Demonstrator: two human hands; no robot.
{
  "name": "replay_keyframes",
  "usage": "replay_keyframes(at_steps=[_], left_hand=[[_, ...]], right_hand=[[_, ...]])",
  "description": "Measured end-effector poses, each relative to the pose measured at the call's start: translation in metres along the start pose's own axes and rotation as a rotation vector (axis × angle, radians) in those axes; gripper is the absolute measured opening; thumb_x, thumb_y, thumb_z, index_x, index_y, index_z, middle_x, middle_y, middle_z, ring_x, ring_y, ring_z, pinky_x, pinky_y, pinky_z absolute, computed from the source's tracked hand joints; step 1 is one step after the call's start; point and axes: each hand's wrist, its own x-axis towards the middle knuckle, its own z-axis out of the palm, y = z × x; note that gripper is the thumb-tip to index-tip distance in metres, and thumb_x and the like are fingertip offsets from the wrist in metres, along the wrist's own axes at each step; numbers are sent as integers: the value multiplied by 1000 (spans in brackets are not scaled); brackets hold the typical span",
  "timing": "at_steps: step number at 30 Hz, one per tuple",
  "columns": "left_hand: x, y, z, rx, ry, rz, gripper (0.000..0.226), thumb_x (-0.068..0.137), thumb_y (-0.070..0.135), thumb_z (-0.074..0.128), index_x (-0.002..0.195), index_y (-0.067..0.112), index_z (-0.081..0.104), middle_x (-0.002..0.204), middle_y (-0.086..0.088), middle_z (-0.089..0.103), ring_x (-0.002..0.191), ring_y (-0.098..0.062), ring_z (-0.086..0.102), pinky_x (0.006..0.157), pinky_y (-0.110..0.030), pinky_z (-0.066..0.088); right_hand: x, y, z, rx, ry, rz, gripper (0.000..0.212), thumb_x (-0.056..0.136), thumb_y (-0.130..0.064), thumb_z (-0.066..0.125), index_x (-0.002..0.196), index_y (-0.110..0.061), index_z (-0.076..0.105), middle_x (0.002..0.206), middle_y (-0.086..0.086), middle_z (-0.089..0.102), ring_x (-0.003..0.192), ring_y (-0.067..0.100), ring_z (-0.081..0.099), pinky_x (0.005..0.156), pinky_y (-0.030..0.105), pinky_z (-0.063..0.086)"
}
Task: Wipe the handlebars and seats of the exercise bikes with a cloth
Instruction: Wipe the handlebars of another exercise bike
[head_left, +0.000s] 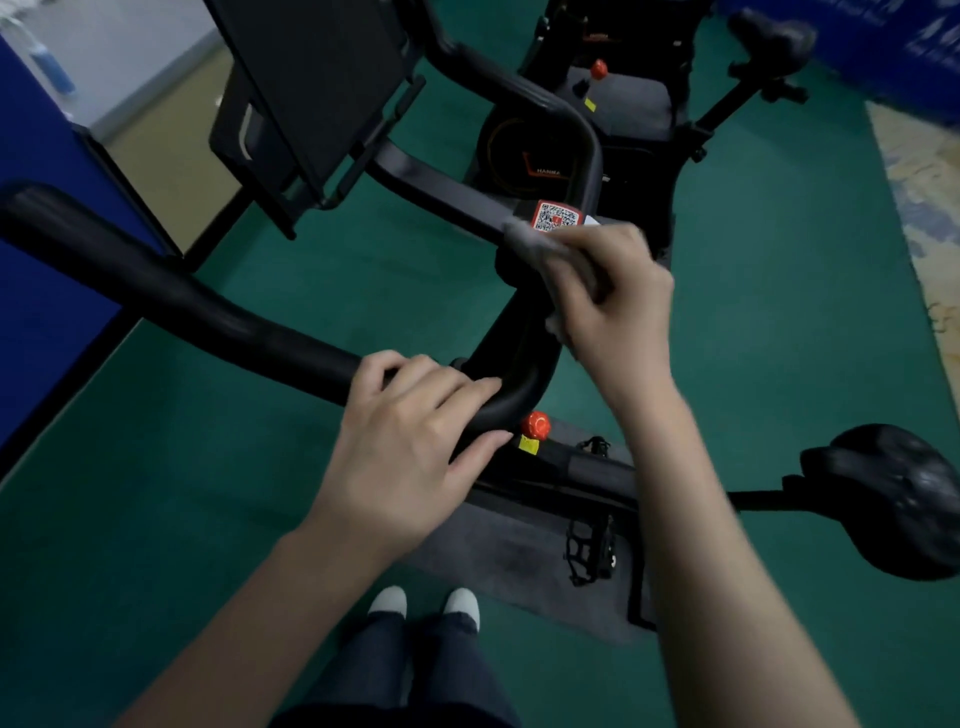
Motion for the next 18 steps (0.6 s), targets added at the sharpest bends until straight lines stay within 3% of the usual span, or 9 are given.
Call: replay_keyframes(at_steps=[3,6,11,18], left_hand=[[1,2,-2,-8,-18,-24,36,85,41,60,107,16,70,91,7,68,91,-17,62,93,-33,30],[1,4,-4,-17,-41,-51,37,84,42,61,108,16,69,93,7,68,93,-17,61,99,-34,29],[-2,14,-6,-21,-26,-150,42,83,50,60,107,17,70,95,10,66,97,-12,60,110,-37,25],[-1,34,0,-6,49,-303,42,83,52,57,102,17,71,95,8,67,99,-14,60,112,-36,25]], right_hand=[[29,2,2,-183,-459,-225,18,92,-22,65,86,-7,72,78,2,68,83,24,55,78,33,43],[43,5,3,-331,-743,-396,14,93,-21,59,88,-14,70,85,1,70,91,24,58,86,41,41],[54,-4,9,-491,-964,-529,17,91,-23,55,98,-18,69,92,6,67,95,25,59,89,35,39],[43,-23,6,-310,-1250,-524,16,91,-19,55,98,-16,69,93,8,72,93,28,64,84,37,48]])
